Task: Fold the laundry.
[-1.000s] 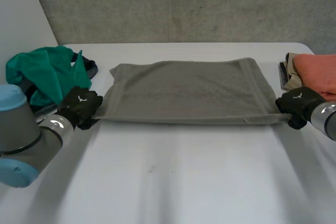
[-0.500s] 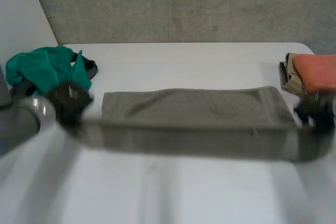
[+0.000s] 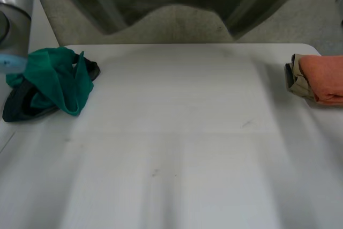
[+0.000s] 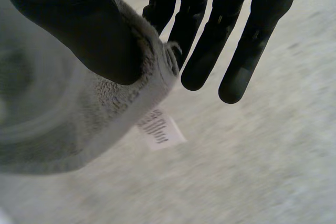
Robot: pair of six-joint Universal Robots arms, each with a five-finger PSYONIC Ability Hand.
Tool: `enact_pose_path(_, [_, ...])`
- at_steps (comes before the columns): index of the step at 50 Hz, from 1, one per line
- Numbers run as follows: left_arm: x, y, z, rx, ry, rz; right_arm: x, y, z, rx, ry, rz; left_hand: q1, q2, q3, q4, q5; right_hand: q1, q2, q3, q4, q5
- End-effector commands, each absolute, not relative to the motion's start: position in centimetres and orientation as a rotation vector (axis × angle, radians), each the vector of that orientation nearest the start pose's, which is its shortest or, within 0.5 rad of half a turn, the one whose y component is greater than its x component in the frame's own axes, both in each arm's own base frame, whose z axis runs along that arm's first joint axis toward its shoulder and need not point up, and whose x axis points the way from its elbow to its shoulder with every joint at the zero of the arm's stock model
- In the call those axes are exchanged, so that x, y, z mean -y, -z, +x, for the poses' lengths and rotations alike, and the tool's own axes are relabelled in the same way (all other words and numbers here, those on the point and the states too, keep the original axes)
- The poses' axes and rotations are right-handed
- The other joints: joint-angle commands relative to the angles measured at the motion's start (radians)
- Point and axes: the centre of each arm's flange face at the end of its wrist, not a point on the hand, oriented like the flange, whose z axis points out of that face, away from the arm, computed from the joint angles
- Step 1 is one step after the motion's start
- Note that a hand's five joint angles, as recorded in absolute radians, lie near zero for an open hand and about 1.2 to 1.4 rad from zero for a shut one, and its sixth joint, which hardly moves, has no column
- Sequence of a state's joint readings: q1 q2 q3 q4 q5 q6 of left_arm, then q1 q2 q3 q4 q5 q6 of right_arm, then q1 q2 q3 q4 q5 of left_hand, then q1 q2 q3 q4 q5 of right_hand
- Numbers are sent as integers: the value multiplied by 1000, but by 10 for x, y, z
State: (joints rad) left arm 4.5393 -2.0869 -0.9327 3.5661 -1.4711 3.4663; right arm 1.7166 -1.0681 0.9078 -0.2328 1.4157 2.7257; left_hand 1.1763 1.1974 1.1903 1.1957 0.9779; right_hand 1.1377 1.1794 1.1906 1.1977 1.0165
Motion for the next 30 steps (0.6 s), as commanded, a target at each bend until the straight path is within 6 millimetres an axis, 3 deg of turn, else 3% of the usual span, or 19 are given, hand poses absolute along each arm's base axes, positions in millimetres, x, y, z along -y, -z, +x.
enact_pose_path(1, [415, -280, -218, -1735, 2511, 597, 413, -283, 223, -1933, 2433, -878, 220, 199, 206, 201, 244, 259, 217, 206, 199, 205])
enact_pose_path(2, [410, -256, -217, -1821, 2455, 626, 412, -261, 222, -2002, 2360, -907, 220, 199, 206, 201, 244, 259, 217, 206, 199, 205])
enact_pose_path(5, [399, -221, -216, -1948, 2363, 670, 410, -230, 219, -2104, 2262, -964, 220, 199, 206, 201, 244, 259, 217, 206, 199, 205])
enact_pose_path(6, [390, -199, -215, -2025, 2293, 715, 407, -211, 214, -2178, 2200, -1009, 220, 199, 206, 201, 244, 259, 217, 206, 199, 205])
enact_pose_path(9, [369, -164, -208, -2135, 2143, 821, 394, -181, 204, -2324, 2037, -1114, 220, 199, 206, 201, 244, 259, 217, 206, 199, 205])
enact_pose_path(13, [343, -144, -188, -2193, 1962, 946, 375, -168, 190, -2454, 1846, -1193, 220, 199, 206, 201, 244, 259, 217, 206, 199, 205])
enact_pose_path(15, [330, -140, -178, -2221, 1877, 981, 363, -168, 182, -2520, 1740, -1239, 220, 199, 206, 201, 244, 259, 217, 206, 199, 205])
enact_pose_path(17, [301, -143, -161, -2300, 1686, 1065, 329, -177, 164, -2656, 1429, -1382, 220, 199, 206, 201, 244, 259, 217, 206, 199, 205])
enact_pose_path(19, [283, -146, -154, -2345, 1571, 1129, 312, -180, 156, -2701, 1247, -1459, 220, 199, 206, 201, 244, 259, 217, 206, 199, 205])
enact_pose_path(21, [261, -155, -147, -2373, 1420, 1250, 286, -187, 145, -2727, 955, -1578, 220, 199, 206, 201, 244, 259, 217, 206, 199, 205])
enact_pose_path(23, [243, -162, -145, -2386, 1302, 1385, 275, -192, 139, -2697, 800, -1674, 220, 199, 206, 201, 244, 259, 217, 206, 199, 205])
enact_pose_path(26, [232, -170, -149, -2348, 1226, 1550, 287, -191, 134, -2679, 857, -1769, 220, 199, 206, 201, 244, 259, 217, 206, 199, 205])
enact_pose_path(30, [243, -179, -163, -2252, 1310, 1604, 311, -187, 139, -2721, 1027, -1675, 220, 199, 206, 201, 244, 259, 217, 206, 199, 205])
